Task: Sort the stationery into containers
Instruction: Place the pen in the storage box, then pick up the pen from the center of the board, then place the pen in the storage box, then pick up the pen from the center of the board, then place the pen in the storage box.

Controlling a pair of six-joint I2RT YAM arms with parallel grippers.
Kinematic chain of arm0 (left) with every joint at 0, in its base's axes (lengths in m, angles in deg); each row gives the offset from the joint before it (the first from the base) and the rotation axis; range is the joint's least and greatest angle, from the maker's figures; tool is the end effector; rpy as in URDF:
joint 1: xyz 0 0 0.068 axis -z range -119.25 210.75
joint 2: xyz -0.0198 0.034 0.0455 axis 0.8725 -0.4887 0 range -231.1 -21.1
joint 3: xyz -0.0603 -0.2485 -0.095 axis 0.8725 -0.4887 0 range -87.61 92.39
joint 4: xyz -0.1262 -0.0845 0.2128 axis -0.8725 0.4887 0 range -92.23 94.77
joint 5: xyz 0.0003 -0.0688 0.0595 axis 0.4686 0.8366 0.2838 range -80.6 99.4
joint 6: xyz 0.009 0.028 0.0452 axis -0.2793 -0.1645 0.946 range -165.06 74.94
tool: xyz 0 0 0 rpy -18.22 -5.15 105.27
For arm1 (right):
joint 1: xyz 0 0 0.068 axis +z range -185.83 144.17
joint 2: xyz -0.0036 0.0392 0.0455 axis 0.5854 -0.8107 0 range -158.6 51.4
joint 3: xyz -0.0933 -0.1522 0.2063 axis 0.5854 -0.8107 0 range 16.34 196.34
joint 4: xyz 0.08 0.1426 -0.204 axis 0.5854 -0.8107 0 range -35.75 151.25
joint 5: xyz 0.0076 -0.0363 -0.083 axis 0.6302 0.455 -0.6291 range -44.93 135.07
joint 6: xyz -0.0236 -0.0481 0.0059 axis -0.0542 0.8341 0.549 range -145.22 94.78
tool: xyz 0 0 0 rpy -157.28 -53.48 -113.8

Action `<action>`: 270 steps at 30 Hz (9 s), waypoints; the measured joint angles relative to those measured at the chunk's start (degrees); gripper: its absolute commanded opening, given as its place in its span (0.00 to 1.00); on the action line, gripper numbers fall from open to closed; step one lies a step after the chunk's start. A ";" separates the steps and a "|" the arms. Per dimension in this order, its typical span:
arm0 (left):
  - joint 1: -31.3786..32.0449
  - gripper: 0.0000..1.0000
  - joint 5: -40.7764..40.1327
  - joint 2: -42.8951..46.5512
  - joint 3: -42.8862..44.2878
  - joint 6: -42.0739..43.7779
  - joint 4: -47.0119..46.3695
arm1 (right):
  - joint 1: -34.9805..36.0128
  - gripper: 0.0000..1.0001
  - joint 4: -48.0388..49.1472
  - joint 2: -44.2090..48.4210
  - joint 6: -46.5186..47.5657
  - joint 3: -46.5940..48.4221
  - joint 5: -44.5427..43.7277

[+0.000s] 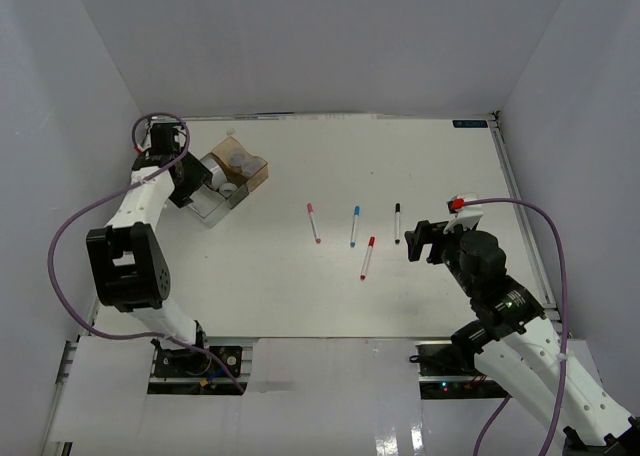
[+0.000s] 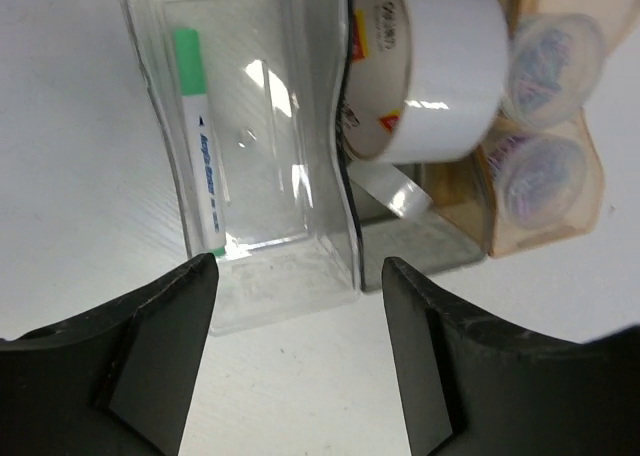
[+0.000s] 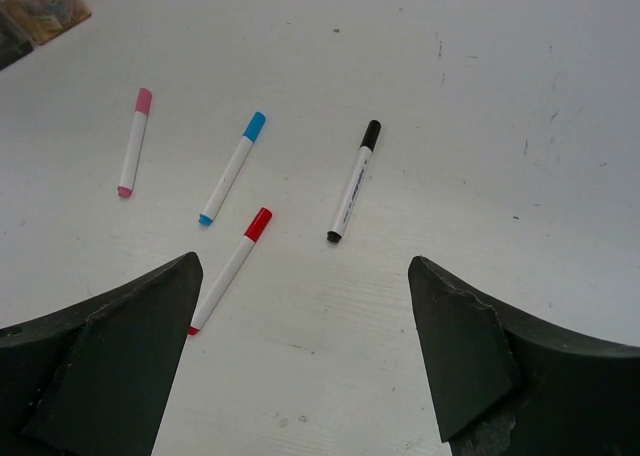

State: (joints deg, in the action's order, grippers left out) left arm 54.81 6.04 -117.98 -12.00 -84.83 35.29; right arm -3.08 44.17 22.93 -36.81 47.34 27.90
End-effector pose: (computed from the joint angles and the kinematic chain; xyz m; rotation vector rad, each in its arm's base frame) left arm 0.3564 0.0392 0.2489 -1.0294 2.3878 -0.1385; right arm 0.1189 0.0640 0.2830 -0.1245 1.8175 0.2754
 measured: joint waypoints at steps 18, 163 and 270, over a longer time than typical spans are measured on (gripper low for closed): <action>39.01 0.72 -6.64 -0.55 -0.66 -4.61 -2.51 | 0.00 0.90 0.00 -0.39 -0.02 -0.07 0.26; 10.93 0.98 16.94 48.02 -33.05 18.97 -9.31 | -3.91 0.57 10.62 -60.59 -9.29 12.52 -3.39; -2.38 0.15 0.17 4.42 -2.56 4.46 -7.45 | 9.42 0.90 3.72 -15.69 -8.31 -3.82 -1.60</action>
State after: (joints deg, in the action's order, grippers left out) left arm 52.43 6.22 -113.57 -14.56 -80.37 27.84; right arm 6.34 47.88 7.23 -45.12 43.52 26.31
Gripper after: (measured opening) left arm 0.230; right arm 0.903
